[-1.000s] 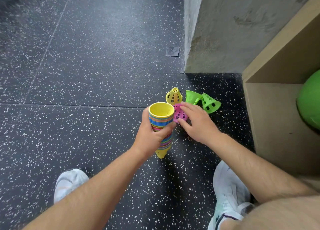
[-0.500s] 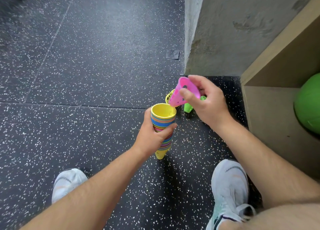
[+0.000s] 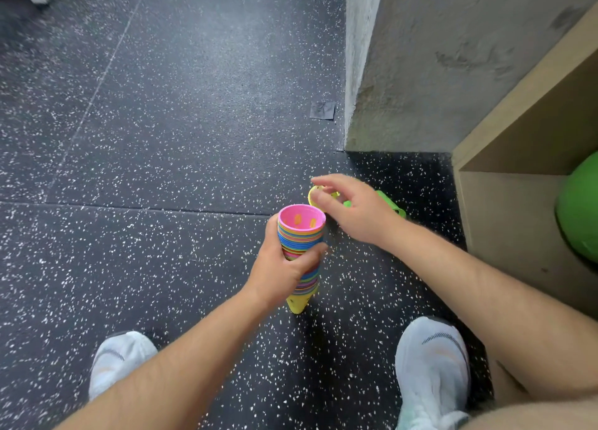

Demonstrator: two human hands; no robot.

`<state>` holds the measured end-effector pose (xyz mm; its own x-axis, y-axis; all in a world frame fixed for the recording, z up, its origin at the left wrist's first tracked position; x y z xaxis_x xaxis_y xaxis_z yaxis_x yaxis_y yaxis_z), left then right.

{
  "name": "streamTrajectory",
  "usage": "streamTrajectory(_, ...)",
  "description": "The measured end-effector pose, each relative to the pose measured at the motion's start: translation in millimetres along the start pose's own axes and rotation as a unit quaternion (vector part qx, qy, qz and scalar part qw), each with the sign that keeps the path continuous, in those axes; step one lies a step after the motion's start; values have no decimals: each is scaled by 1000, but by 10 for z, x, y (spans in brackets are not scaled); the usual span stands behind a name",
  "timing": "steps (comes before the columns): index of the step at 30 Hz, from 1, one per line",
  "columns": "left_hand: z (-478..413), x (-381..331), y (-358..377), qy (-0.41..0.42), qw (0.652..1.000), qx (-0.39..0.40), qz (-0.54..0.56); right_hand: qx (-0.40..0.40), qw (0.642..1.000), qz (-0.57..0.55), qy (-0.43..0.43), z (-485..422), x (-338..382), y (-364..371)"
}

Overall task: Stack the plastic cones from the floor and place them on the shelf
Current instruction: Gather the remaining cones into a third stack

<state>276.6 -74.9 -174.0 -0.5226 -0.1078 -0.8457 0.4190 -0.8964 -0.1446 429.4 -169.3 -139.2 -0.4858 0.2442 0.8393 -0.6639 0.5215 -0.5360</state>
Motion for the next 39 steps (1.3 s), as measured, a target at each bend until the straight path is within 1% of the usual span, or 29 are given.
streamTrajectory(1, -9, -5, -6, -5, 1000, -2, 3, -9, 998, 55, 0, -78, -100, -59)
streamTrajectory(2, -22, -3, -9, -8, 1000, -4, 6, 1, 994, 109, -2, -154, -196, -91)
streamTrajectory(4, -45, 9, -18, -13, 1000, -9, 9, 55, 980, 193, -11, -294, -383, -70)
streamTrajectory(7, -58, 14, -35, -15, 1000, -17, 6, 147, 950, 274, -11, -441, -590, 52)
streamTrajectory(9, -52, 6, -44, -18, 1000, -25, 7, 179, 933, 312, -2, -516, -683, 130)
streamTrajectory(10, -47, -3, -46, -19, 999, -28, 7, 182, 930, 320, 3, -554, -713, 156)
streamTrajectory(12, -58, 6, -56, -22, 999, -31, 9, 173, 928, 330, 9, -617, -733, 199)
streamTrajectory(17, -103, 55, -93, -31, 999, -34, 7, 154, 933, 325, -13, -548, -664, 389)
streamTrajectory(20, -106, 42, -88, -26, 999, -32, 3, 146, 924, 351, -40, -392, -601, 478)
streamTrajectory(23, -111, 43, -95, -23, 999, -30, 9, 87, 925, 367, -51, -192, -535, 485)
streamTrajectory(25, -111, 46, -107, -21, 999, -30, 11, 36, 933, 355, -37, -50, -517, 473)
streamTrajectory(26, -110, 48, -107, -22, 999, -28, 12, 24, 938, 344, -25, 13, -519, 474)
streamTrajectory(27, -108, 51, -114, -23, 999, -27, 13, 26, 942, 334, -10, 64, -522, 480)
streamTrajectory(29, -109, 65, -124, -23, 999, -26, 18, 55, 944, 325, 25, 143, -555, 497)
streamTrajectory(33, -87, 52, -129, -20, 999, -28, 18, 92, 941, 313, 92, 262, -603, 477)
streamTrajectory(37, -74, 47, -107, -17, 1000, -20, 9, 73, 946, 303, 91, 359, -590, 364)
streamTrajectory(39, -71, 58, -83, -13, 1000, -13, 1, 48, 959, 266, 82, 405, -580, 268)
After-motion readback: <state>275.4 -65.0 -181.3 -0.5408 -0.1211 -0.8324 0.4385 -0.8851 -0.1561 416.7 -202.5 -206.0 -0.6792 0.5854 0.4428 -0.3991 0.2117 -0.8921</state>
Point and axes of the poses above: each hand's wrist, its own z-axis away from the middle knuckle, its own y-axis out of the palm, x = y × z, the point moved 6 cm from there along -z, towards the middle knuckle, and after that the axes turned 14 degrees about -y, right-handed, at the moved point
